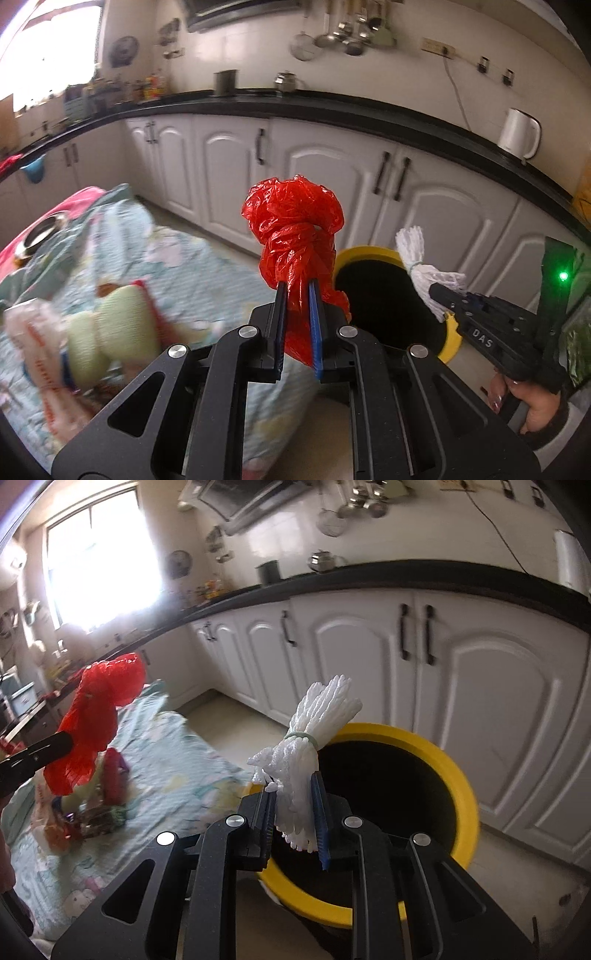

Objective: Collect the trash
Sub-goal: 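Carry both items over the yellow bin and open both grippers to drop them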

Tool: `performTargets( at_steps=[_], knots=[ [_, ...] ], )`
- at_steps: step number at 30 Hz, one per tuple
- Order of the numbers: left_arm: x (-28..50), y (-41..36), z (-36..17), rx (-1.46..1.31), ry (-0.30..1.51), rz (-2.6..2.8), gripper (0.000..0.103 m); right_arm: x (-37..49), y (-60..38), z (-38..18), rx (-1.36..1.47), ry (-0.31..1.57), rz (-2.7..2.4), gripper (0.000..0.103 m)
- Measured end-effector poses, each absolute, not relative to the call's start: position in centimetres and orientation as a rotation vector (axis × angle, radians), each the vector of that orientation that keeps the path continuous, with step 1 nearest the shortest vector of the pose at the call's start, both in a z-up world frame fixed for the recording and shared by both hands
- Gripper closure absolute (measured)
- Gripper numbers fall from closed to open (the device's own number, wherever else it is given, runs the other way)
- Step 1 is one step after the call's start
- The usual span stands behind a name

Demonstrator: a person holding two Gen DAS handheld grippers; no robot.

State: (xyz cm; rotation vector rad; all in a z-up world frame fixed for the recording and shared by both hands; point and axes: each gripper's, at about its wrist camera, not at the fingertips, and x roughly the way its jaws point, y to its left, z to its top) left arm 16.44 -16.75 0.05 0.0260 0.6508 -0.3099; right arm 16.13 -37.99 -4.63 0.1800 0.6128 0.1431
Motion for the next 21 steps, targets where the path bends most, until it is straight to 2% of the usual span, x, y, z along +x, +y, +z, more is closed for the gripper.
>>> performTargets(
  at_steps=[9,21],
  knots=[
    [19.4,-22.9,-3.4,0.094,0.736,-0.444,0.096,15.9,-41.9,-7.2,0.222,0.692,0.068,0.085],
    [22.0,-27.0,-6.5,0.112,0.831,-0.508,0.096,15.6,-44.9,-8.9,0.29,0.74,0.013,0.085]
  ],
)
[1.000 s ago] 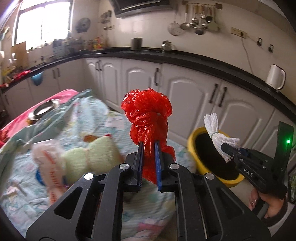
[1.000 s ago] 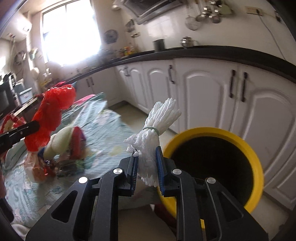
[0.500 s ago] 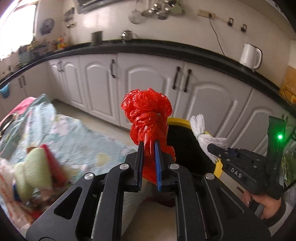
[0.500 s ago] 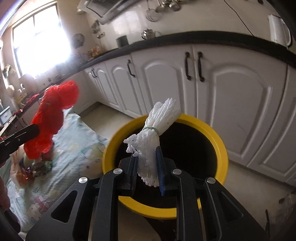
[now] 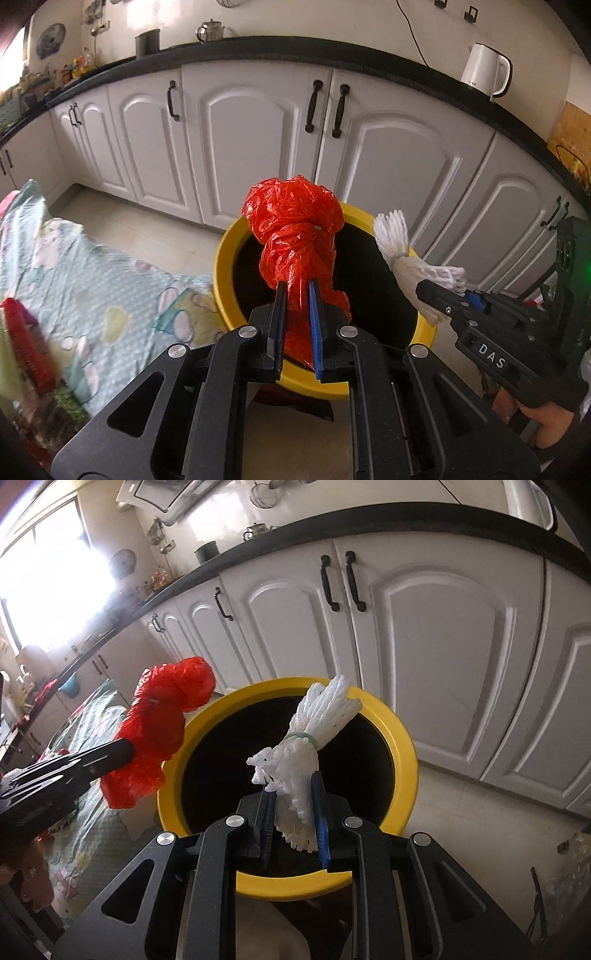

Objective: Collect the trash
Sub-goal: 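Carry both items over the yellow bin and open both grippers to drop them, then move both tools back over the trash pile on the bed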

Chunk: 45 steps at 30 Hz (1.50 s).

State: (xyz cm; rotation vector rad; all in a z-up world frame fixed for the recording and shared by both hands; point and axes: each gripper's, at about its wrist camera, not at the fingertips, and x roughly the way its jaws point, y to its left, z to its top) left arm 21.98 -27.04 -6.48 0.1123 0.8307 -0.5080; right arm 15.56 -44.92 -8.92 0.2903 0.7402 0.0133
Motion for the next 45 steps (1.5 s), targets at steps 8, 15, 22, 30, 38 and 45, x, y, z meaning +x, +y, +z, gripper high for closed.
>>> performTargets(
  at_steps=[8,15,22,30,38,45],
  knots=[
    [22.6,-26.9,-6.6,0.097,0.817,-0.468,0.039,16.0,-46.0,-9.3,0.326,0.732,-0.008,0.062],
    [21.5,-24.1,-5.0,0.067,0.754,-0.401,0.011,15.3,-46.5,-8.7,0.333,0.693,-0.047,0.049],
    [19.9,-21.0,-3.4,0.038,0.713,-0.342,0.011,14.7,-45.3,-6.9,0.32,0.64,-0.021,0.043],
    [18.1,-17.3,-1.3,0.001,0.637,-0.259,0.011,14.0,-42.0,-4.0,0.28,0.568,0.058,0.035],
    [16.3,-13.1,0.2,-0.029,0.581,-0.176,0.011,13.2,-38.5,-2.3,0.22,0.522,0.145,0.033],
    [15.3,-10.2,0.6,-0.054,0.554,-0.121,0.011,12.8,-34.9,-1.5,0.156,0.498,0.23,0.032]
  ],
)
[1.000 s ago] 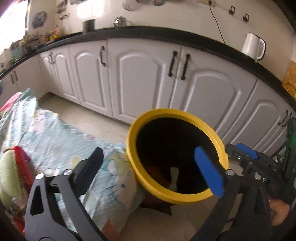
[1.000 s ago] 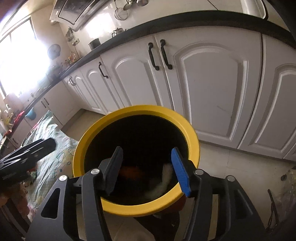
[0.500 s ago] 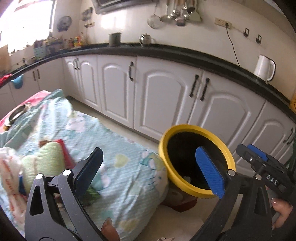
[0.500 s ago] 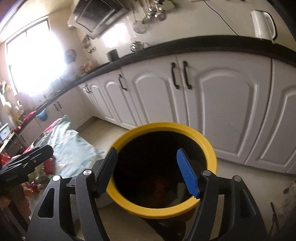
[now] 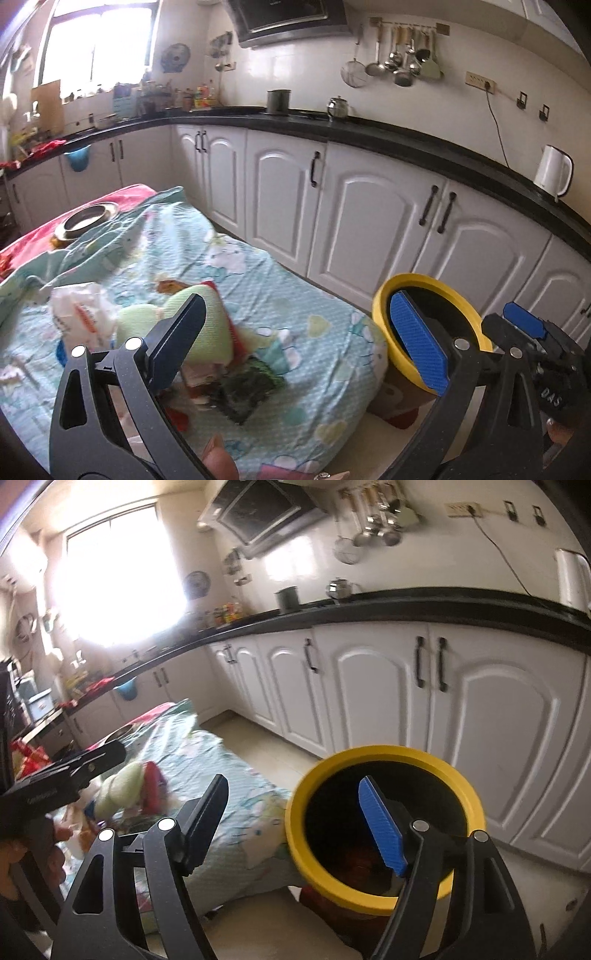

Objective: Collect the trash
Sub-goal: 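Move both tools back over the trash pile on the bed, then grasp the white printed bag with the left gripper while the right gripper grasps the dark wrapper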

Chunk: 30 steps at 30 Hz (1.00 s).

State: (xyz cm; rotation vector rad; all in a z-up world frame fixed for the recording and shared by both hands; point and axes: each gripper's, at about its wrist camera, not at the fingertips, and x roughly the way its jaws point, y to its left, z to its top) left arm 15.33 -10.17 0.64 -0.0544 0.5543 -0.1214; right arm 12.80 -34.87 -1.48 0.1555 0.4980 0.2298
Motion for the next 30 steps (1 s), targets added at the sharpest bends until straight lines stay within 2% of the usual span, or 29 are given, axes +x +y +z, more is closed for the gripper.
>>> performTargets(
  at_steps=[17,30],
  knots=[
    [14.0,-1.5,0.9,-0.139,0.529,0.061,0.011,11.8,-24.5,-1.5,-0.016,0.507,0.465,0.026],
    [14.3,6.4,0.5,-0.254,0.551,0.184,0.011,12.5,-15.5,-5.0,-0.255,0.579,0.63,0.026]
  ],
)
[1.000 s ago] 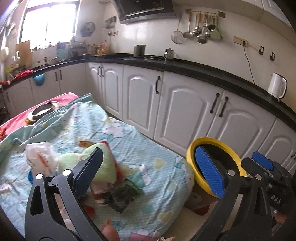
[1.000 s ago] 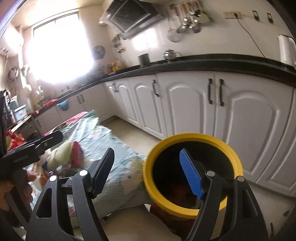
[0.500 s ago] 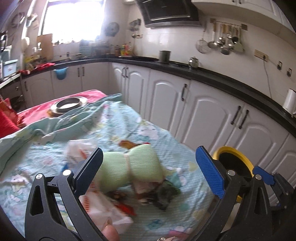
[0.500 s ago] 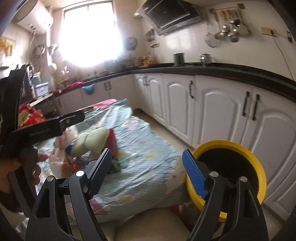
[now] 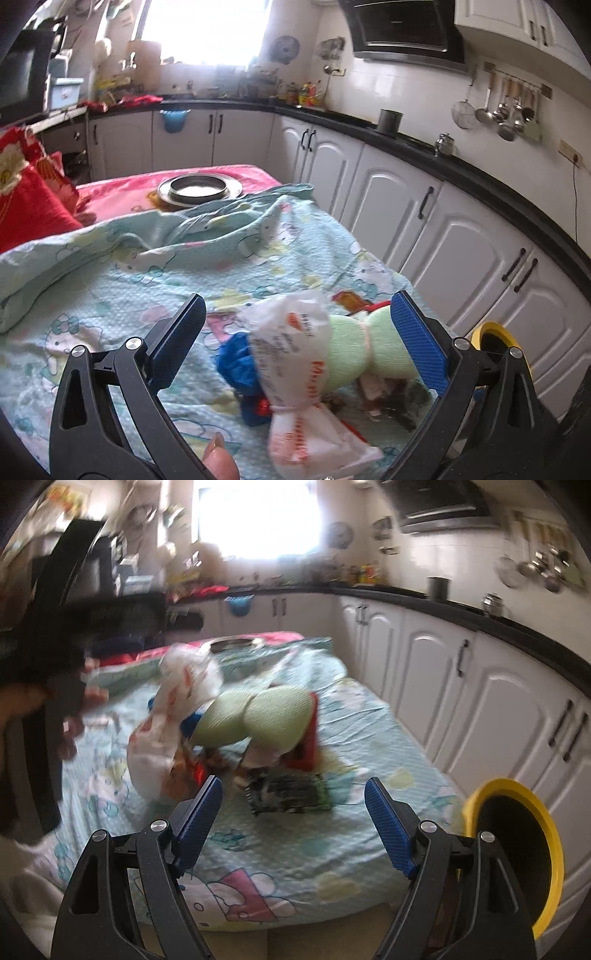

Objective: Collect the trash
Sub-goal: 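Grasp the white printed bag with the left gripper while the right gripper grasps the dark wrapper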

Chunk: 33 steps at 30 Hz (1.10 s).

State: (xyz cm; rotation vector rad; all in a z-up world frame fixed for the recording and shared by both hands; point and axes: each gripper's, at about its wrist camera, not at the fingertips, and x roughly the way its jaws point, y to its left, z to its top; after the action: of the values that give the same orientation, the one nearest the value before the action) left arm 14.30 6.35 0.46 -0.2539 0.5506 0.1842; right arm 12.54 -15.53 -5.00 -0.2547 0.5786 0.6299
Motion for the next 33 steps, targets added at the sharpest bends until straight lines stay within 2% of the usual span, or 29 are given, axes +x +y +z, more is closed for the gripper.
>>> performTargets(
  at_steps=[4,7,10,13,15,17,18,26,33],
  knots=[
    [14.6,7.4,-0.1,-0.272,0.575,0.175,0.011,12.6,-13.5,-6.7,-0.36,0.597,0.638,0.029],
    [15.1,7.5,-0.8,-0.272,0.613,0.149,0.012,13.0,-12.6,-7.6,-0.399,0.605,0.63,0.036],
    [15.6,7.3,-1.5,-0.259,0.643,0.138,0.018,13.5,-11.9,-8.4,-0.428,0.616,0.615,0.042],
    [15.9,7.0,-1.9,-0.246,0.66,0.136,0.028,14.0,-11.6,-9.0,-0.44,0.622,0.612,0.056],
    [16.1,7.0,-2.1,-0.24,0.671,0.135,0.036,14.2,-11.5,-9.2,-0.44,0.633,0.62,0.076],
    [16.3,7.1,-2.4,-0.243,0.688,0.136,0.046,14.2,-11.6,-9.2,-0.431,0.628,0.628,0.079],
    [16.3,7.2,-2.4,-0.248,0.693,0.134,0.056,14.2,-11.8,-9.1,-0.423,0.623,0.633,0.082],
    [15.5,7.8,-2.0,-0.286,0.683,0.115,0.076,14.4,-13.7,-7.7,-0.277,0.651,0.664,0.089],
    [14.6,8.7,-0.4,-0.359,0.647,0.073,0.079,14.7,-15.3,-6.6,-0.174,0.674,0.678,0.09]
  ],
)
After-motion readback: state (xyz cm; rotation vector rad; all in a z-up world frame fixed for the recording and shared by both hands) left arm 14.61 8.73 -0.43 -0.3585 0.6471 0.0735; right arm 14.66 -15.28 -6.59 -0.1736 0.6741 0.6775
